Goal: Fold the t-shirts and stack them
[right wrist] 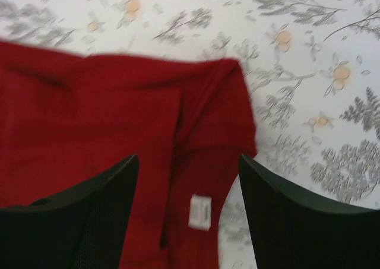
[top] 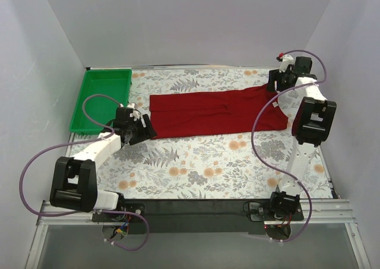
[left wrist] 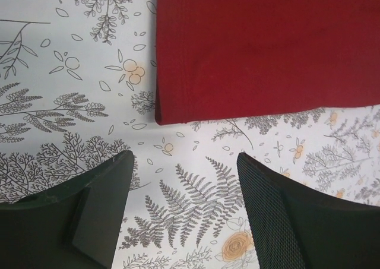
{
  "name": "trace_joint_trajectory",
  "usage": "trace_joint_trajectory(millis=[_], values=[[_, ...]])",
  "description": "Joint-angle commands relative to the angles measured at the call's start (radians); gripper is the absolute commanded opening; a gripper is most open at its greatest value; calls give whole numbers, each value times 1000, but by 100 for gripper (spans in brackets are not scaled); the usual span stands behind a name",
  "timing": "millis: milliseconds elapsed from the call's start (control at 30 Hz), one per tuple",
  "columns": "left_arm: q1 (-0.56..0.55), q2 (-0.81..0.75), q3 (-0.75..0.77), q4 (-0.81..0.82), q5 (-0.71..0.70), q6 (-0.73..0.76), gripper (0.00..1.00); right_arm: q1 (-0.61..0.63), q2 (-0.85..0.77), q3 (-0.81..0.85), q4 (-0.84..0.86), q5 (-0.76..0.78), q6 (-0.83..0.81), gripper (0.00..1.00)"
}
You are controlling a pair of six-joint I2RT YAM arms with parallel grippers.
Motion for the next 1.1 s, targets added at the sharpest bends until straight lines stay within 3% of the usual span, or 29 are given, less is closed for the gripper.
trace_joint_trajectory(millis=[0, 200, 400, 733, 867, 967, 1000, 1067], values=[[-28, 24, 54, -11, -117, -69, 65, 0, -271, -182, 48, -87, -165, 63], [-76, 117, 74, -5, -260, -168, 62, 11, -536, -513, 48, -209, -231, 64], [-82, 159, 80, 12, -292, -223, 54, 34, -724, -744, 46, -297, -253, 64], [-107, 217, 103, 20, -326, -229, 41, 74, -905, -876, -40, -418, -357, 64], [-119, 243, 103, 20, -329, -217, 32, 117, -934, -942, -82, -443, -466, 64], [-125, 246, 95, 18, -326, -209, 15, 160, -934, -962, -156, -466, -588, 63], [-126, 237, 92, 17, -326, -209, 5, 172, -934, -965, -173, -480, -622, 64], [-130, 220, 75, 11, -323, -209, 0, 200, -936, -973, -227, -490, -734, 63]])
